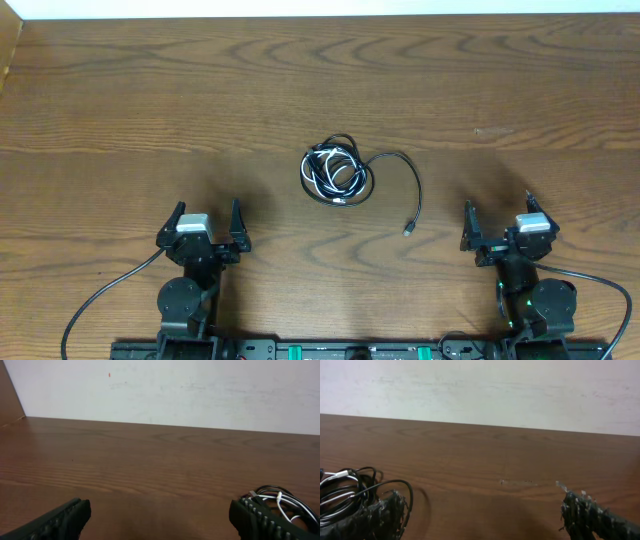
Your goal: Untangle cables
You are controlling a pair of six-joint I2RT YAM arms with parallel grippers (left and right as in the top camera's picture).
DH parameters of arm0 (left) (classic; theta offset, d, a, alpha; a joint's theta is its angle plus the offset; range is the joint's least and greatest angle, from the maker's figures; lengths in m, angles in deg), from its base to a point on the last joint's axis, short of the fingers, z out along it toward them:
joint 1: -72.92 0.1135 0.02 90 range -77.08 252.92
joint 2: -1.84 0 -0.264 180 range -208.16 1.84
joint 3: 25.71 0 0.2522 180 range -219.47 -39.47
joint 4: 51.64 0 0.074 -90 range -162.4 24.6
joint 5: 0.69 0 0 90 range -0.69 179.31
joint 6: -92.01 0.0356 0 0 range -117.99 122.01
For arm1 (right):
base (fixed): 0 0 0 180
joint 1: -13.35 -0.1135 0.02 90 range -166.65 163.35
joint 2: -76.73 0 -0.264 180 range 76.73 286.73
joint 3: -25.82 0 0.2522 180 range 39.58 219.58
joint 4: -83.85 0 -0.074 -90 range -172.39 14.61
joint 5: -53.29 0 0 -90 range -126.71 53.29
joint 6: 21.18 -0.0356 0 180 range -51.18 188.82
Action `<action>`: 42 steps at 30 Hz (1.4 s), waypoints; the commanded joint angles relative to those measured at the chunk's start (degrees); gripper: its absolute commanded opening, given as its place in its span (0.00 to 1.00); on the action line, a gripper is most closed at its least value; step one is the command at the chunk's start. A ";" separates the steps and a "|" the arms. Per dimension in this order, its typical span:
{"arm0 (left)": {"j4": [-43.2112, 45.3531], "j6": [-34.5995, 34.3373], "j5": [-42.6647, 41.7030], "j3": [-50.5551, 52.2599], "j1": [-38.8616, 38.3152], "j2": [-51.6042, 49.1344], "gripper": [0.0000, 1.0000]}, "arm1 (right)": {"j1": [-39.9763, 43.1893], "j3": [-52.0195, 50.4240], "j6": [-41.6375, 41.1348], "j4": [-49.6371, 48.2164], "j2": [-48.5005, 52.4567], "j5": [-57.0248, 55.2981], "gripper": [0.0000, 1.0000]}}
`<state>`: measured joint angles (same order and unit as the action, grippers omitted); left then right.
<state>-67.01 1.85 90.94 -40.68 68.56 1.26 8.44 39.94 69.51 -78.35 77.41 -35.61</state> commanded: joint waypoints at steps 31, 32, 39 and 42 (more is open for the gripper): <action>-2.45 0.50 0.28 0.98 -0.85 -0.83 0.93 | -0.44 -0.04 0.68 0.26 -0.35 0.52 0.99; -2.43 0.50 0.28 0.98 -0.85 -0.83 0.93 | -0.44 -0.04 0.70 0.26 -0.35 0.52 0.99; -2.45 0.50 0.28 0.98 -0.85 -0.83 0.93 | -0.44 -0.04 0.70 0.26 -0.35 0.55 0.99; -2.45 0.50 0.28 0.98 -0.85 -0.83 0.93 | -0.44 -0.07 0.68 0.24 -0.35 0.55 0.99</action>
<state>-67.01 1.87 90.92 -40.68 67.93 0.58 8.44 39.94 69.51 -78.35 77.41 -35.61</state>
